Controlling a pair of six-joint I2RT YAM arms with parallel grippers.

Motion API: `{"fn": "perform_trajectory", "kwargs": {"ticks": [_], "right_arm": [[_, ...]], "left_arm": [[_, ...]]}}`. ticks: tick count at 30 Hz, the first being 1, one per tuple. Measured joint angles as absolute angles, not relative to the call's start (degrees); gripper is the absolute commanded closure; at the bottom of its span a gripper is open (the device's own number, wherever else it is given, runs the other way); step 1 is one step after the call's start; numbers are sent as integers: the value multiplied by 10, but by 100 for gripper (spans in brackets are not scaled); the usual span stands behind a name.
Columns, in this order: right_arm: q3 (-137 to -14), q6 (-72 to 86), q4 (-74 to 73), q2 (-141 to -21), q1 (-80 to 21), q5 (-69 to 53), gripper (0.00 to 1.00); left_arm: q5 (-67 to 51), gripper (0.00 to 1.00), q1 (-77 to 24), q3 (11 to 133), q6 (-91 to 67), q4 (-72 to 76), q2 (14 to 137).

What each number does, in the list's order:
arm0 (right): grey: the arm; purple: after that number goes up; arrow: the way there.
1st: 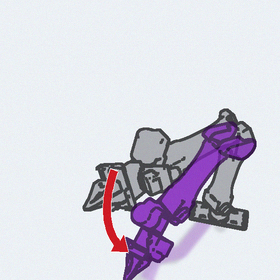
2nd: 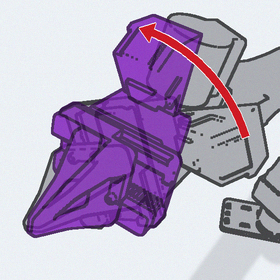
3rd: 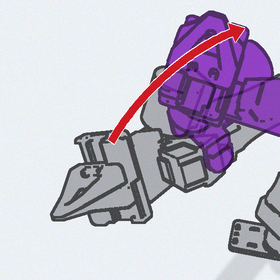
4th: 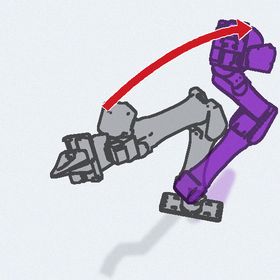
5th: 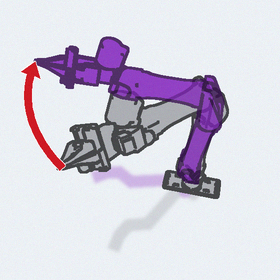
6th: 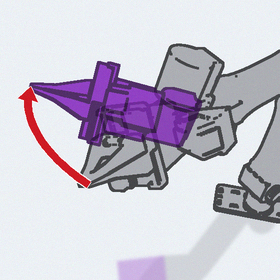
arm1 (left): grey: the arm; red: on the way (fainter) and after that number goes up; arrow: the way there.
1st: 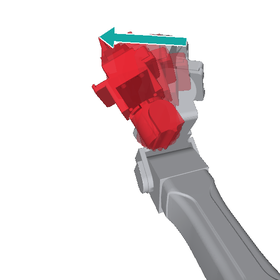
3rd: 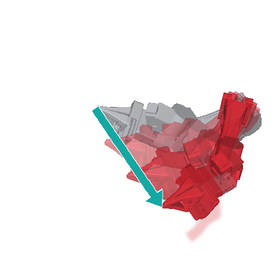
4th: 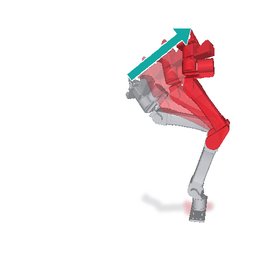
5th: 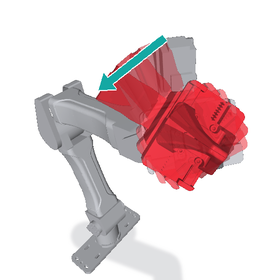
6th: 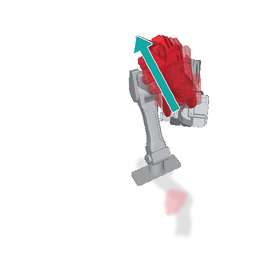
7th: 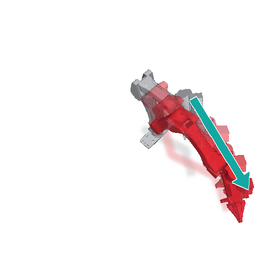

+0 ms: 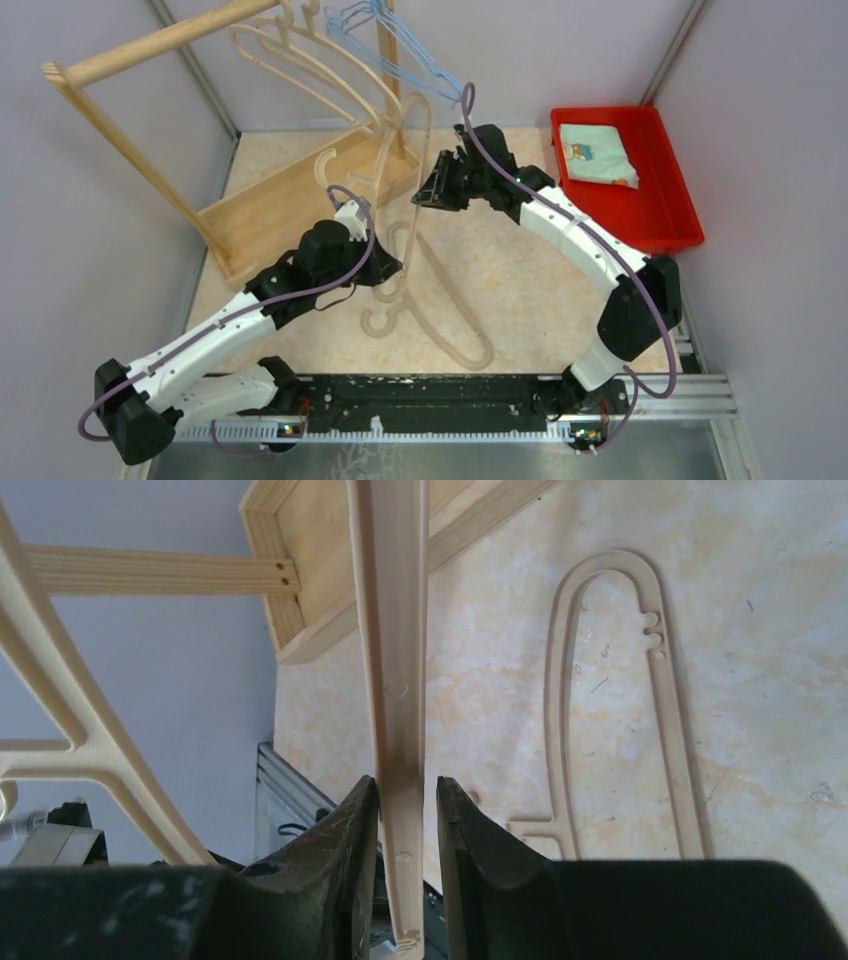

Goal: Organize the hangers

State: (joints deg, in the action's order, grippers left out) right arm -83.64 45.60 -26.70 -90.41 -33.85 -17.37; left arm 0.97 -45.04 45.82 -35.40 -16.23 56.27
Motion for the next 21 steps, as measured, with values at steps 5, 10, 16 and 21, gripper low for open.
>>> {"fn": "perform_trajectory", "kwargs": {"ticks": [5, 10, 16, 21], "right_arm": [[-844, 444, -303, -922, -344, -158, 31], [-846, 420, -358, -926, -333, -106, 7], [-879, 350, -439, -931, -320, -8, 6], [-878, 282, -468, -928, -320, 60, 5]], "left_arm": [[53, 100, -453, 465, -376, -242, 538], [136, 100, -455, 487, -429, -368, 528], [287, 100, -453, 555, -484, -555, 524], [397, 100, -452, 709, -476, -652, 573]]}}
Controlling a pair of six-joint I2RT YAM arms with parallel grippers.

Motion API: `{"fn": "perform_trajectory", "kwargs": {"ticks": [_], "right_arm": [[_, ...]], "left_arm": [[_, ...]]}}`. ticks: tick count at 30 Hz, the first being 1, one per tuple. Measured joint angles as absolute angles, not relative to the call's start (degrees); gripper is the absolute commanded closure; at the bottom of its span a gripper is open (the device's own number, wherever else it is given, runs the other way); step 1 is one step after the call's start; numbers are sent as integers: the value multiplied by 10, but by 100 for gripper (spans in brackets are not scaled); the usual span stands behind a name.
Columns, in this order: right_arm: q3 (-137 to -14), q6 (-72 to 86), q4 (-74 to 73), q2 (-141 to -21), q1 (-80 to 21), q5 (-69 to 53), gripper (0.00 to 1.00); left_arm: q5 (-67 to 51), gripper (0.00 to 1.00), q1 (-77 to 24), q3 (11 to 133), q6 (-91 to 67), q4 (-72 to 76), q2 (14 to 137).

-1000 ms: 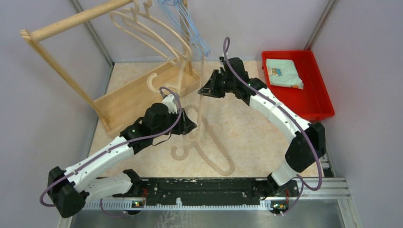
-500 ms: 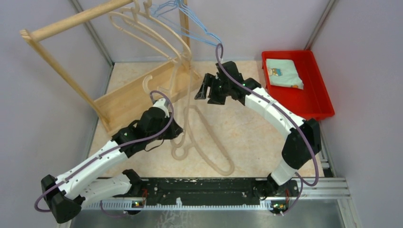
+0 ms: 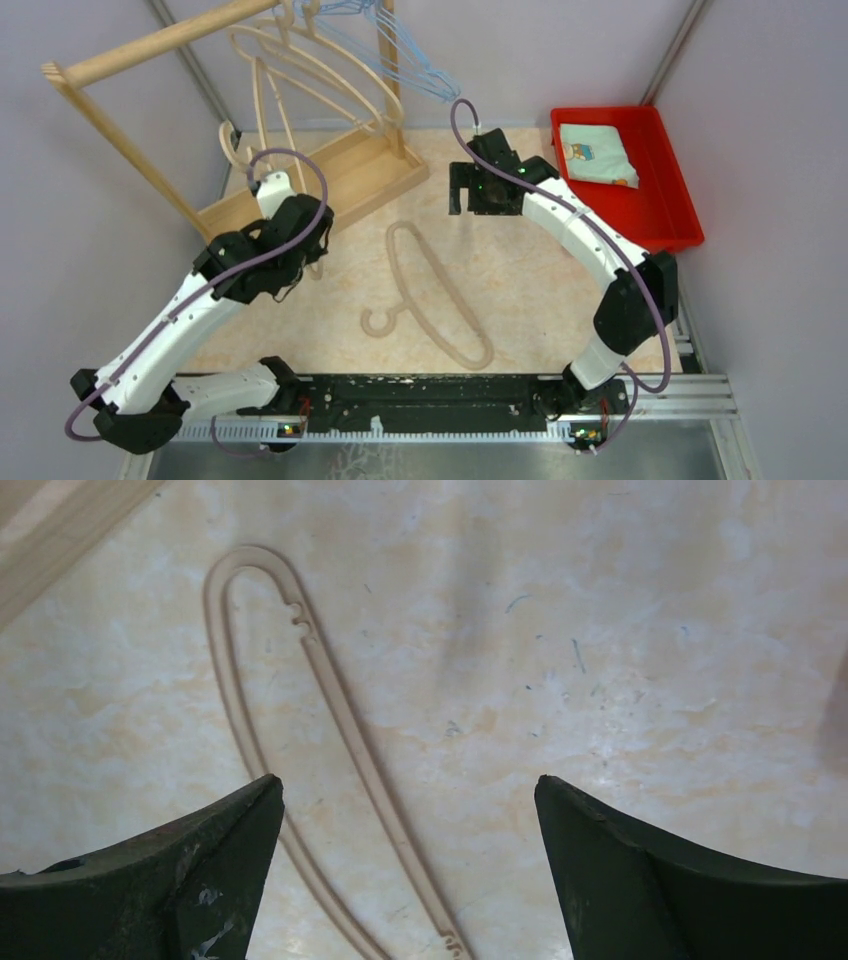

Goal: Organize the hangers

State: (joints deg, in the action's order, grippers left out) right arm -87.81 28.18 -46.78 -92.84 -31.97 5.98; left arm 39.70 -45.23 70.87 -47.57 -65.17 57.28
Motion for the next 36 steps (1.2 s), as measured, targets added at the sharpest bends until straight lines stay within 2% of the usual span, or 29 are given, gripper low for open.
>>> {"fn": "perform_trajectory", "kwargs": {"ticks": [6, 14, 19, 27, 36], "right_arm": [[-852, 239, -489, -911, -320, 92, 5], [-838, 208, -497, -894, -320, 106, 4], [-816, 194, -497, -870, -316, 109, 4], [-794, 181, -494, -860, -305, 99, 4], [-781, 175, -495, -852, -302, 89, 4]], "left_arm": [[491, 100, -437, 866, -422, -694, 661], [481, 100, -279, 893, -278, -640, 702], [462, 100, -222, 942, -205, -601, 737], [392, 100, -156, 1096, -153, -569, 855], [310, 100, -113, 1164, -142, -585, 944]]}}
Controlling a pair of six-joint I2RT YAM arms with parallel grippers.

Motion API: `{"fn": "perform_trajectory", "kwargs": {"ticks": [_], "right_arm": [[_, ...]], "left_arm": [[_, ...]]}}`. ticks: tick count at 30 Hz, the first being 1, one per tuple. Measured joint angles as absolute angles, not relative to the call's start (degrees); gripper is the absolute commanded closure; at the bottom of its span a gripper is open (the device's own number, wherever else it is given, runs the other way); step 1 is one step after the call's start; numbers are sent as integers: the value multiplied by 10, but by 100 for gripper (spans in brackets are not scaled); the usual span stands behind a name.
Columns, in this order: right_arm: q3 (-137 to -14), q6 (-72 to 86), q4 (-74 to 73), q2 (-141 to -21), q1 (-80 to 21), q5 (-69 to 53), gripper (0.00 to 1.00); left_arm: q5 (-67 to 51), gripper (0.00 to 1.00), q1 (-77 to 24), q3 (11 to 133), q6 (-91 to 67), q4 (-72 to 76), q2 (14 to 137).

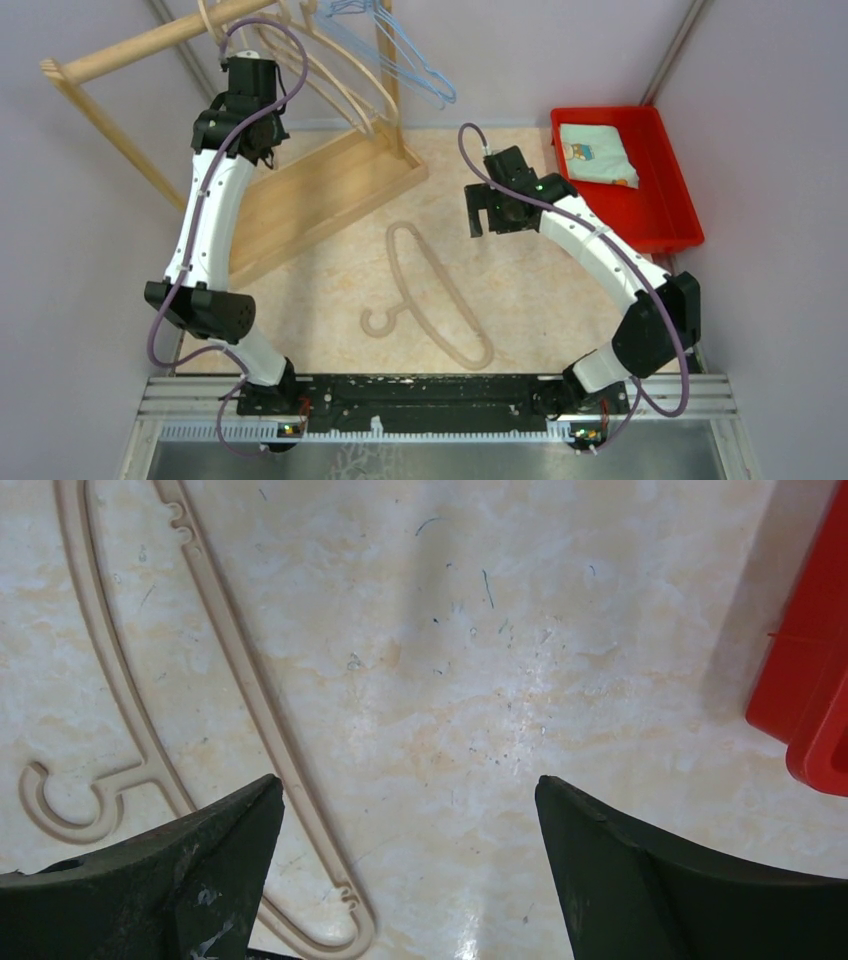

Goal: Organize the hangers

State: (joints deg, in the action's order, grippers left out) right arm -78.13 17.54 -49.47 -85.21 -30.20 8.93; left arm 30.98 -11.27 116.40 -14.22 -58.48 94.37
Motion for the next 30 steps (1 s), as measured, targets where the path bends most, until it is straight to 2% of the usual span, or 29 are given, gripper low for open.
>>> {"fn": "perform_trajectory", "kwargs": {"ticks": [11, 13, 21, 23, 26, 28, 30], "right_arm": [[-739, 171, -500, -813, -299, 87, 4], [-736, 171, -501, -813, -298, 84, 4], [-732, 165, -504, -813, -297, 71, 5], [-727, 162, -504, -813, -298, 63, 5], [-720, 157, -503, -813, -297, 53, 5], [-714, 153, -500, -812, -297, 46, 5], [-702, 150, -496, -809, -298, 39, 5]], "left_arm": [[258, 99, -102, 1201, -143, -590, 970], [249, 89, -102, 1187, -143, -581, 966], [211, 62, -98, 1073, -142, -544, 910], [203, 43, -97, 1067, -141, -542, 905], [183, 24, -96, 1048, -139, -538, 881], [168, 2, -96, 1034, -138, -538, 858], [152, 0, -96, 1020, -136, -539, 831]]}}
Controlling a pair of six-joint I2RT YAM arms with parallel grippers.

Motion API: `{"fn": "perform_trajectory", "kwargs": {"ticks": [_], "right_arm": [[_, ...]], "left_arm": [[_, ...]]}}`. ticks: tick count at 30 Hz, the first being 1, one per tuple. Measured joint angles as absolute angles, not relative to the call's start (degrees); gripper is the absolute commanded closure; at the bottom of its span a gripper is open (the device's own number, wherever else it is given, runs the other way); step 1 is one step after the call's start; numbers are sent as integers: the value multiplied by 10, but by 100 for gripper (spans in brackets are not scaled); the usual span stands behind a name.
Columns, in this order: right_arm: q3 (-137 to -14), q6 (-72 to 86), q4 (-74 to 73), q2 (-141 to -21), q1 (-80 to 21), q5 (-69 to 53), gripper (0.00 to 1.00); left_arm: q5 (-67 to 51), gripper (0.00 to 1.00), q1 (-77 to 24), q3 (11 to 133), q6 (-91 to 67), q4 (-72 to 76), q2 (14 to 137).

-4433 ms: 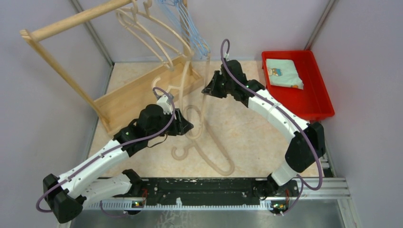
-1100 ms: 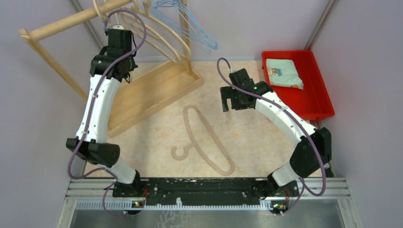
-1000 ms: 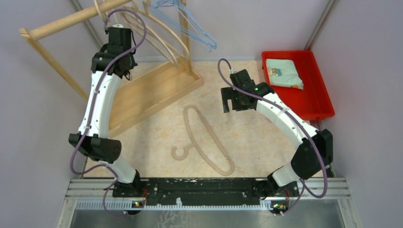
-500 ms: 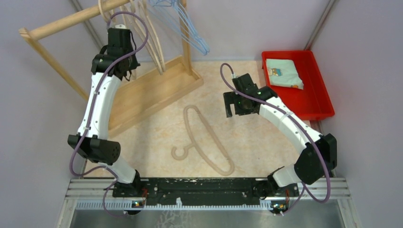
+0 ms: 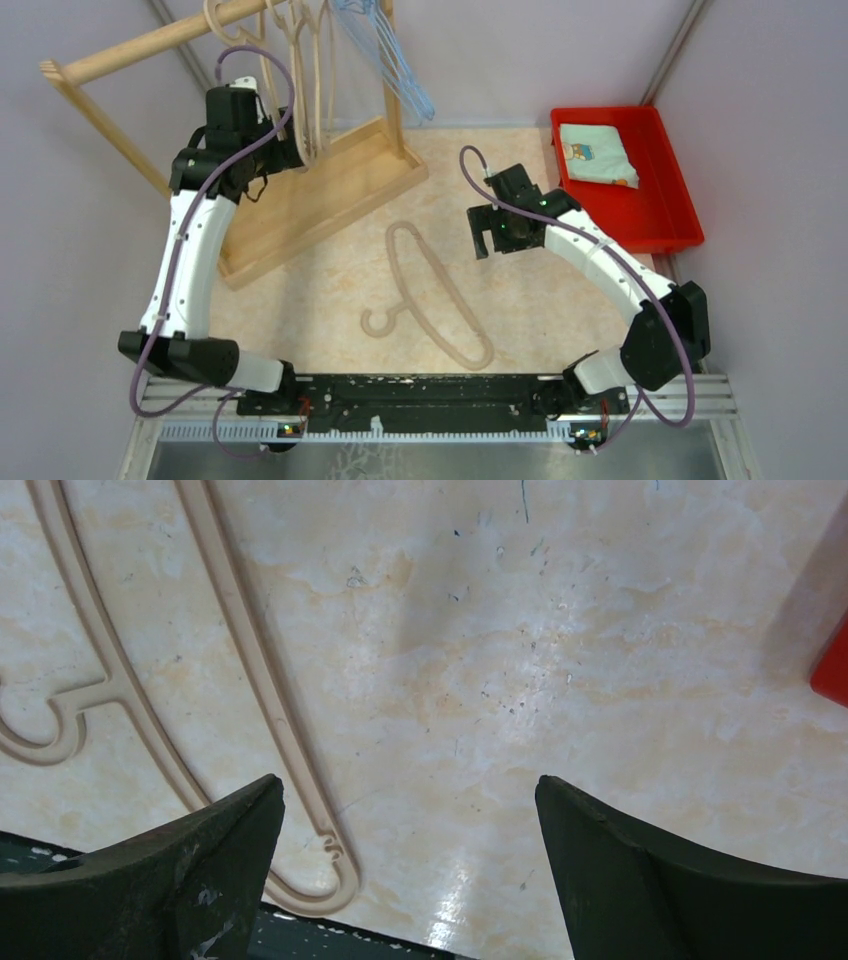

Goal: Organize the hangers

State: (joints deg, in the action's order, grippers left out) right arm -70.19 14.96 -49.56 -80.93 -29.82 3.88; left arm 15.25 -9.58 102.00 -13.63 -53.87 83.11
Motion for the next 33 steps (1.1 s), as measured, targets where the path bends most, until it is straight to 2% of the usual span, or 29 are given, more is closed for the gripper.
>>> {"fn": "perform_trajectory", "kwargs": {"ticks": [10, 19, 27, 33], "right_arm": [[-657, 145, -487, -803, -375, 35, 6], [-658, 145, -458, -838, -422, 29, 9], [-663, 145, -459, -868, -431, 23, 9], [-669, 145, -459, -867, -431, 28, 9]], "left_arm": [[70, 0, -93, 917, -153, -488, 689], [67, 0, -91, 833, -171, -429, 615], [83, 0, -90, 813, -175, -385, 612], [106, 0, -90, 827, -170, -344, 673]]}}
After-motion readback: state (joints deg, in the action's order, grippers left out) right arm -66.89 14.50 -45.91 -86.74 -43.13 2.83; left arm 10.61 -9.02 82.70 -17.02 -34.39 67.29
